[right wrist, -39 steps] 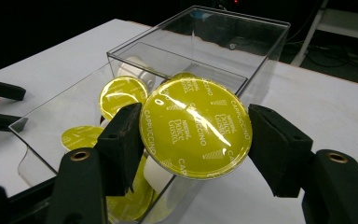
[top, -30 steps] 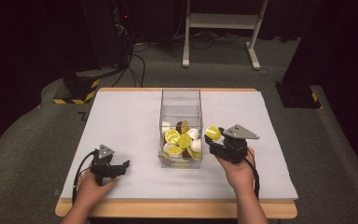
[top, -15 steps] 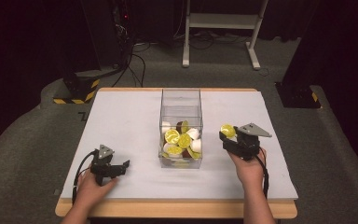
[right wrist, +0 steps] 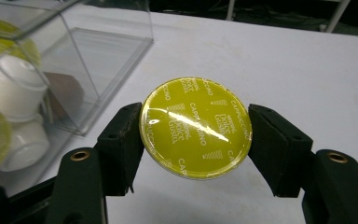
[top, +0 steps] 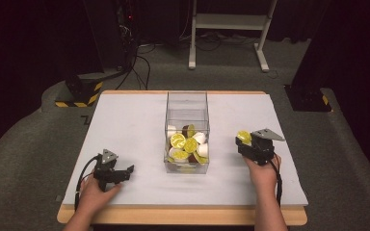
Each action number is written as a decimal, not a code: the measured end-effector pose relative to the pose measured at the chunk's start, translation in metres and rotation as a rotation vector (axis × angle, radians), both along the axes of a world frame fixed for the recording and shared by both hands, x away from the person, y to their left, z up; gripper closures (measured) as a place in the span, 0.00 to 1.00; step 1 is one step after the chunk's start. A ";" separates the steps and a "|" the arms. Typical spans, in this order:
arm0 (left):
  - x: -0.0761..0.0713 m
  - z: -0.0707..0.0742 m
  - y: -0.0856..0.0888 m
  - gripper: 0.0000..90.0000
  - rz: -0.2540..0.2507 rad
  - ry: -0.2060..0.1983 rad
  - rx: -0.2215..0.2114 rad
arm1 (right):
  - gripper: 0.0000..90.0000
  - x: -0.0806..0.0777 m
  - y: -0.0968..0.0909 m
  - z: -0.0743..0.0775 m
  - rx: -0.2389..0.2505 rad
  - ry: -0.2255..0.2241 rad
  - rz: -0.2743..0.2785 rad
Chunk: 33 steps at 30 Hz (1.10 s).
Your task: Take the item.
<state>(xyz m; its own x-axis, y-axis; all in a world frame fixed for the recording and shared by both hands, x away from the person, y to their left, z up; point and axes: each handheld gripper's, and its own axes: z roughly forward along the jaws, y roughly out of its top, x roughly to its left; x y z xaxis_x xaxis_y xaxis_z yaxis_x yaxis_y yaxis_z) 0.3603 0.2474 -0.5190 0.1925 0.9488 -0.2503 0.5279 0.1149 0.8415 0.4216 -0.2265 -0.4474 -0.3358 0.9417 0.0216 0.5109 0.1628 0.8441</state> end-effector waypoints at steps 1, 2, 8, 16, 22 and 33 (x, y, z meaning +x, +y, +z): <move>0.000 0.000 0.000 0.18 0.000 0.000 0.000 | 0.43 0.001 -0.002 -0.002 -0.002 0.003 -0.005; 0.000 0.000 0.000 0.18 0.000 0.000 0.000 | 0.43 0.002 -0.005 -0.004 0.002 0.012 -0.013; 0.000 0.000 0.000 0.18 0.000 0.000 0.000 | 0.43 0.009 -0.014 -0.015 -0.004 0.037 -0.049; 0.000 0.000 0.000 0.18 0.000 0.000 0.001 | 0.43 0.014 -0.020 -0.026 -0.017 0.067 -0.076; 0.000 0.000 0.000 0.18 0.000 -0.001 0.001 | 0.43 0.017 -0.022 -0.033 -0.034 0.087 -0.090; 0.000 0.000 0.000 0.18 0.000 -0.001 0.000 | 0.43 0.021 -0.022 -0.042 -0.051 0.110 -0.101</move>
<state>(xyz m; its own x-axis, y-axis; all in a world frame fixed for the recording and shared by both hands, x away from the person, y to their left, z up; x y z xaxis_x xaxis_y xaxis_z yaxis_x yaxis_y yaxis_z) 0.3602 0.2474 -0.5191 0.1928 0.9489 -0.2497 0.5272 0.1144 0.8420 0.4426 -0.2489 -0.4897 -0.2372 0.9714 0.0039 0.6155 0.1472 0.7743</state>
